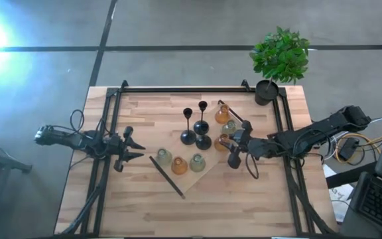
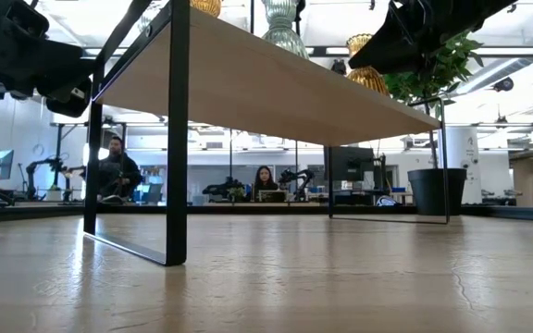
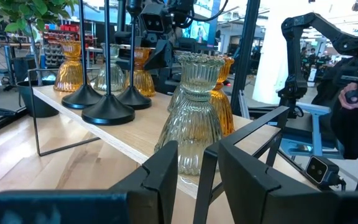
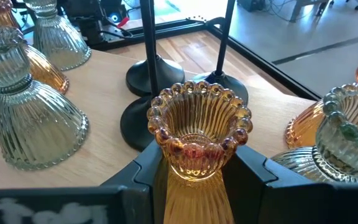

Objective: Pick & Place candle stick holders
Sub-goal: Put the yellow candle holder on the shelf

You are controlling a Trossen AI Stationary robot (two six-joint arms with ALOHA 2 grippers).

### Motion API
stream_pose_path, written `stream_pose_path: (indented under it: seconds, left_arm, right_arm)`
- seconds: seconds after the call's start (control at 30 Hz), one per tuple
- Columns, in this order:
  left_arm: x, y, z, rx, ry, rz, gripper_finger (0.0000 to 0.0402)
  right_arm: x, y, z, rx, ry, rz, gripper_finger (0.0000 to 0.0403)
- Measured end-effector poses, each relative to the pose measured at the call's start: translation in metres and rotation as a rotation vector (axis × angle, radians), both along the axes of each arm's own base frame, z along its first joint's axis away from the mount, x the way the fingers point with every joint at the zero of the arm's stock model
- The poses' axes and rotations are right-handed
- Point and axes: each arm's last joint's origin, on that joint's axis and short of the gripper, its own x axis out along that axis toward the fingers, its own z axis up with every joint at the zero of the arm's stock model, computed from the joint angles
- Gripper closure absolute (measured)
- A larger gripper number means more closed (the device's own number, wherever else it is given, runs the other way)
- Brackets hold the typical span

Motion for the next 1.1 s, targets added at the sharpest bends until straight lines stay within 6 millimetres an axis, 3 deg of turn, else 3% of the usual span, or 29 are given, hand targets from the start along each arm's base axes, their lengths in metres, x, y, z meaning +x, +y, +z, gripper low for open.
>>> stream_pose_path:
  seconds: [0.27, 0.53, 1.1]
  left_arm:
    - [0.0000, 0.0000, 0.0000, 0.000, 0.000, 0.000, 0.0282]
    - [0.0000, 0.0000, -0.0001, 0.000, 0.000, 0.000, 0.0282]
    - [0.0000, 0.0000, 0.0000, 0.000, 0.000, 0.000, 0.0282]
  right_arm:
    - [0.0000, 0.0001, -0.0001, -0.002, 0.000, -0.001, 0.0290]
    - [-0.0009, -0.0011, -0.0010, -0.034, 0.008, -0.031, 0.0237]
    - [-0.0009, -0.0010, -0.0003, -0.054, 0.011, -0.010, 0.0190]
